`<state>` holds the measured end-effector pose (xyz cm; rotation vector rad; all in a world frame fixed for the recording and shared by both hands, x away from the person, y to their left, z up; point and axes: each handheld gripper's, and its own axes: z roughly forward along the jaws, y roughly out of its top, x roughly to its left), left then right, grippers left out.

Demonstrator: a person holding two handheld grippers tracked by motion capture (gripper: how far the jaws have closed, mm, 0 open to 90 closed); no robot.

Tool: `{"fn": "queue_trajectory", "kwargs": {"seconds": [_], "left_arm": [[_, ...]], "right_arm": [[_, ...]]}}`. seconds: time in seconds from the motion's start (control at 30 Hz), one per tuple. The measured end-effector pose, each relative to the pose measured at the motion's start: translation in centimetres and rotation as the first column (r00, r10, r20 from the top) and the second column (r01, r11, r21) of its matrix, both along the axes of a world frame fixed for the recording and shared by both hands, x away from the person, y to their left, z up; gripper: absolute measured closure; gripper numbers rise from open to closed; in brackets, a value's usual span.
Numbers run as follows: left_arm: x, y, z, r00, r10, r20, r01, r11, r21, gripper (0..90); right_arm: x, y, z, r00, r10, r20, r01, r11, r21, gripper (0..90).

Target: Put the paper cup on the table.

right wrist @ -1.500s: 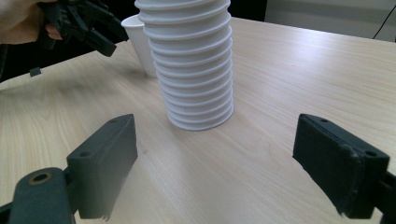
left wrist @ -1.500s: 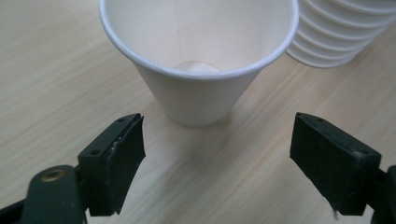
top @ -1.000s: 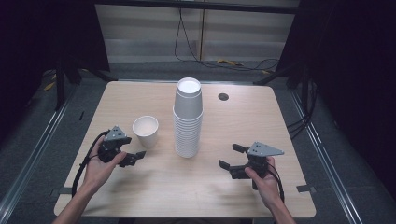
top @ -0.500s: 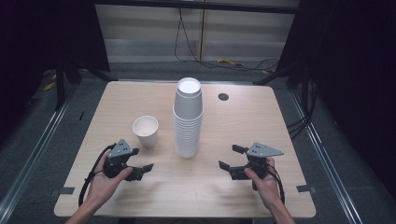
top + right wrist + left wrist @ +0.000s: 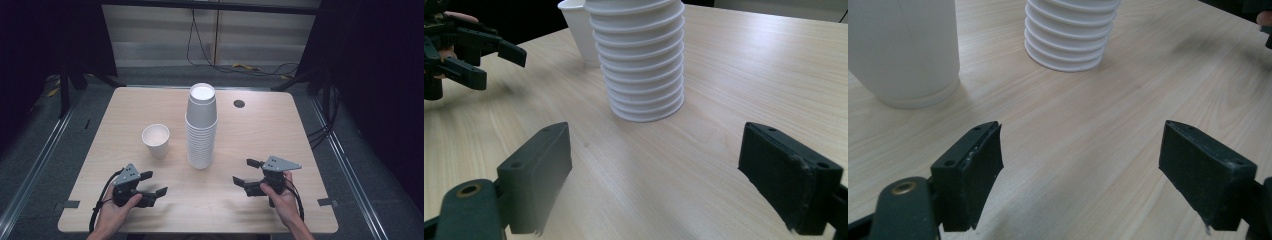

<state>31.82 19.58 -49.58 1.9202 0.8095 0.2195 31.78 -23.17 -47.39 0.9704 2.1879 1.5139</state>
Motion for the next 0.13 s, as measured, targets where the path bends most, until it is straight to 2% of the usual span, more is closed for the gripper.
{"fn": "queue_trajectory", "kwargs": {"seconds": [0.13], "left_arm": [[0.27,0.10,-0.23,0.9999,0.011,-0.007,-0.011,0.9999,-0.006,17.4]], "right_arm": [[-0.07,0.16,-0.19,0.9999,-0.005,-0.011,0.005,1.000,-0.003,13.5]]}}
